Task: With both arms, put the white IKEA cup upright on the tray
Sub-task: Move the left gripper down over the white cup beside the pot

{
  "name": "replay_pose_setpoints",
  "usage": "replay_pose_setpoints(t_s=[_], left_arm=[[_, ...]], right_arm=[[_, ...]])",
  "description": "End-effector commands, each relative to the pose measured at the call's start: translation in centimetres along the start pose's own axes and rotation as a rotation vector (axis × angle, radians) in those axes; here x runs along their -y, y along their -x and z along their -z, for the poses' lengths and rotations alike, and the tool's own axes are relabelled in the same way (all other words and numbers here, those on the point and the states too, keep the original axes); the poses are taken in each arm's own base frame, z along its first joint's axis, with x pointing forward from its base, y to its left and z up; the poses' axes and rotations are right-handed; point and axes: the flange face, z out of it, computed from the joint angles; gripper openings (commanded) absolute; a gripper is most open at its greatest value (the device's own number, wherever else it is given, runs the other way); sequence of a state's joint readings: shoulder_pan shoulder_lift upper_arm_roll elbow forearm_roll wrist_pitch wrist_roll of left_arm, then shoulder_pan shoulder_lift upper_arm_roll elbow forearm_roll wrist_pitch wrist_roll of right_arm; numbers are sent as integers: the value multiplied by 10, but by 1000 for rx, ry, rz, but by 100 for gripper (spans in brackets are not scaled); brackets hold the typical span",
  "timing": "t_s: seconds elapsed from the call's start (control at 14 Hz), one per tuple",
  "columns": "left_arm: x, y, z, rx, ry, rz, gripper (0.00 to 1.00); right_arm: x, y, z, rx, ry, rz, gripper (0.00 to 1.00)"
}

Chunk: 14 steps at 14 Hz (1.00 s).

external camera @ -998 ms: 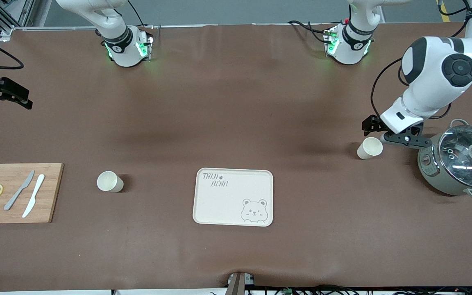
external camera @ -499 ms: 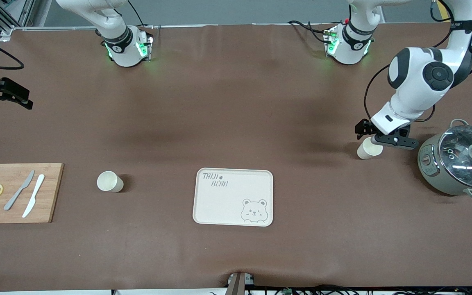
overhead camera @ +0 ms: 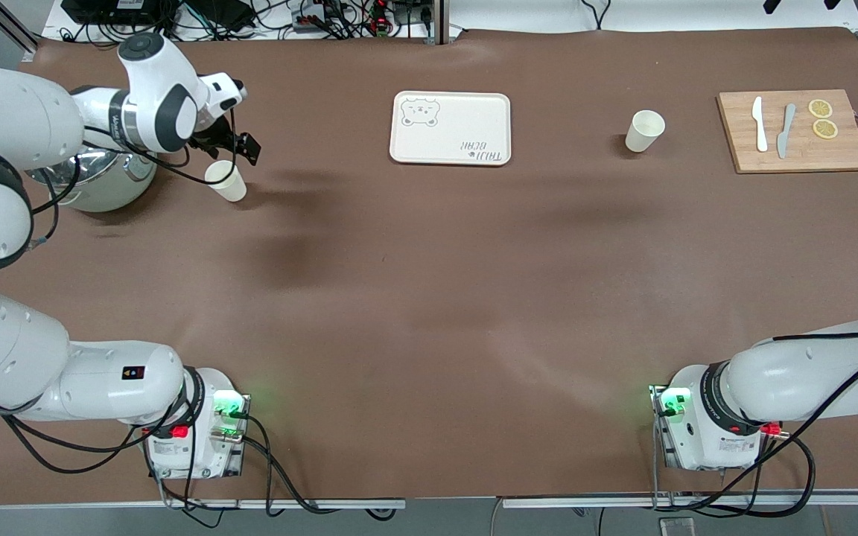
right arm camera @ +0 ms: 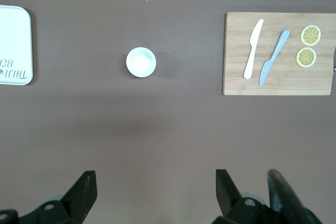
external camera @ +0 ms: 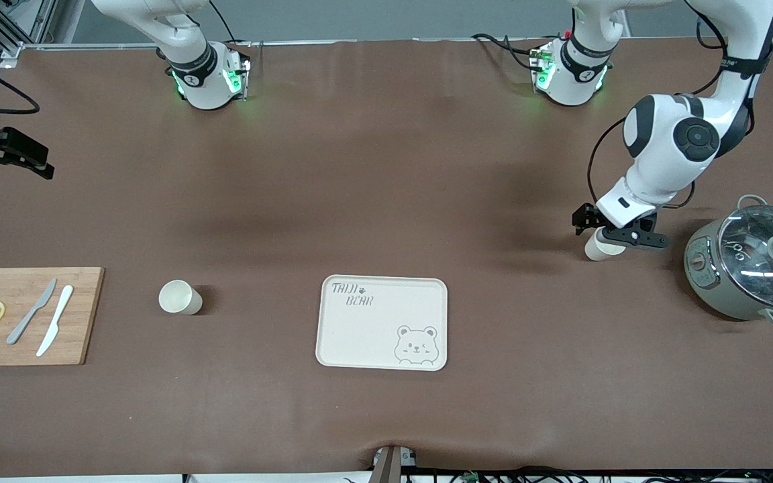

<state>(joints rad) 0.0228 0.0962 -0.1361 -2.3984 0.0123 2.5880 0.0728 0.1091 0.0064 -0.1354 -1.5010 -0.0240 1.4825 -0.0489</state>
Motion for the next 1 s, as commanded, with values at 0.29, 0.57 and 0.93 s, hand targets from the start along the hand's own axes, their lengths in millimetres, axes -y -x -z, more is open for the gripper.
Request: replay_pose_setpoints(t_s=[0.29,0.57,0.93], left_arm=[[-3,9,-34,-19,16,36,100],[-3,20,-51,-22,19,43,100],[7,27,-53,-19,15,72,100]], right_arm=[[4,0,1,-2,-2,-7,100],[4,0,1,-1,-2,-7,100],[4,0,1,3,-1,-7,100]])
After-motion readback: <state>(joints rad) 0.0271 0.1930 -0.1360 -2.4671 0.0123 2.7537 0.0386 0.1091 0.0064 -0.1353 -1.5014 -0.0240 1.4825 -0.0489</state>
